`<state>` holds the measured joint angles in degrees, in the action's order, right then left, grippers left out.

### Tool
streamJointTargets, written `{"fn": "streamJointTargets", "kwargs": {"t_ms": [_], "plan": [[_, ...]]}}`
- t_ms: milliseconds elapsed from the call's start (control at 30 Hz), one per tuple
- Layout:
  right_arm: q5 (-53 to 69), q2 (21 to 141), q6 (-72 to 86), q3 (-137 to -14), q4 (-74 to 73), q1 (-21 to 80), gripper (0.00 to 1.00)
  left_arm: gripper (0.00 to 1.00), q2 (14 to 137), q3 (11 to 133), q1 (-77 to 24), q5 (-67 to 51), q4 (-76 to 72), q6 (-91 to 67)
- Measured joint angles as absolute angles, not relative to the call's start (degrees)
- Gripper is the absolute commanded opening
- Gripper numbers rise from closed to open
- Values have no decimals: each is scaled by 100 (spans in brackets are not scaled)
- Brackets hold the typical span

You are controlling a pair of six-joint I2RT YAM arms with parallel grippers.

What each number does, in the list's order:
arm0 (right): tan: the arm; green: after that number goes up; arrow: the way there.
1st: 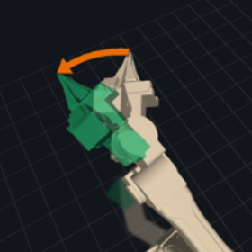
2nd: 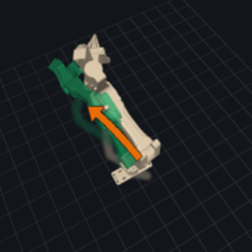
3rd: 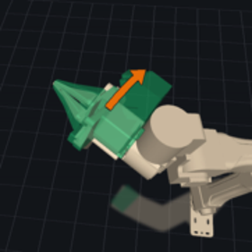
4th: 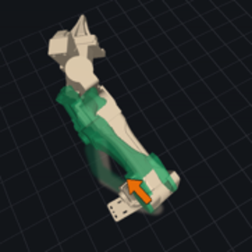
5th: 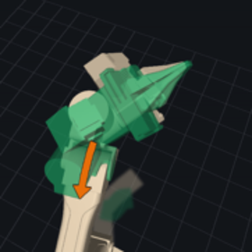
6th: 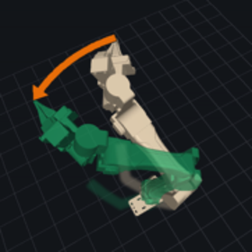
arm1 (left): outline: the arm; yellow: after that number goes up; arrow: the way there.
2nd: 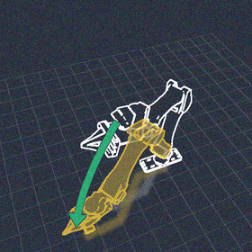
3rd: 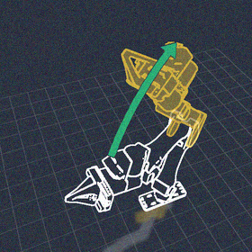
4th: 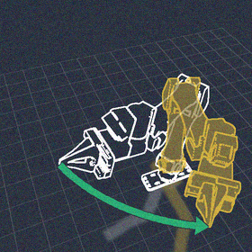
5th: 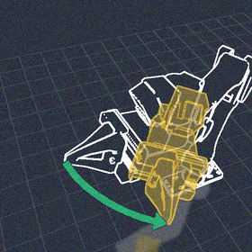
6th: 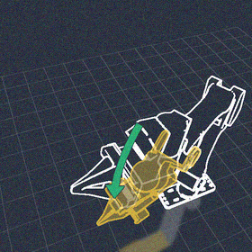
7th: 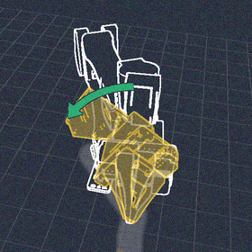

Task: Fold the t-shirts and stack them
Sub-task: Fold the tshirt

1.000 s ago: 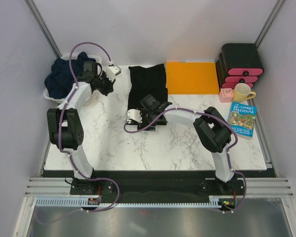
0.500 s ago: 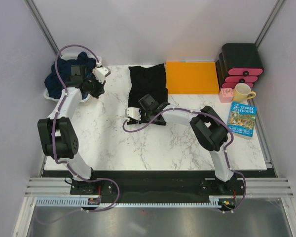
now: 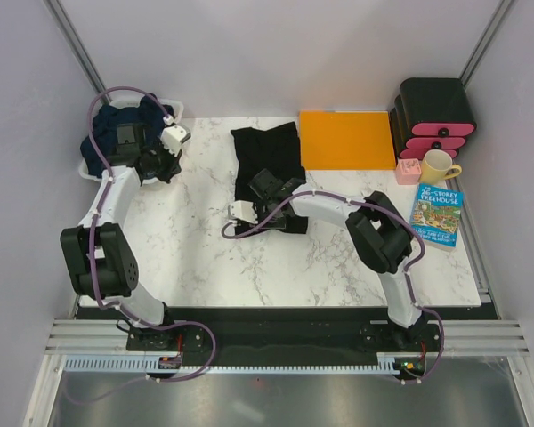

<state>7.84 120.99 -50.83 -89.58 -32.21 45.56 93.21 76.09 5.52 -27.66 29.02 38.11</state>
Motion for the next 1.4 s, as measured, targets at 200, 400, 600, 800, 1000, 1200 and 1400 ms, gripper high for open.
{"fn": "streamJointTargets", "kwargs": {"t_ms": [200, 400, 600, 800, 1000, 1200, 1400], "plan": [[1181, 11719, -5148, -8954, -4510, 4790, 0, 2, 9080, 7557, 637, -2821, 2906, 3887], [1535, 11083, -5103, -8947, -5588, 5290, 0, 2, 8630, 7376, 648, -2902, 2967, 4005], [1806, 10178, -4967, -8947, -6267, 5944, 0, 2, 8213, 7177, 668, -2993, 3024, 4036], [1649, 9754, -5009, -8947, -6565, 6075, 0, 2, 7946, 7035, 668, -3030, 3059, 4040], [1066, 9760, -5293, -9011, -6377, 5986, 0, 2, 7870, 6956, 668, -3061, 3114, 4036], [596, 9966, -5579, -9397, -5968, 5798, 0, 2, 7870, 6890, 668, -3061, 3120, 4036], [272, 10215, -5828, -9800, -5636, 5546, 0, 2, 7859, 6801, 668, -3061, 3127, 4036]]}}
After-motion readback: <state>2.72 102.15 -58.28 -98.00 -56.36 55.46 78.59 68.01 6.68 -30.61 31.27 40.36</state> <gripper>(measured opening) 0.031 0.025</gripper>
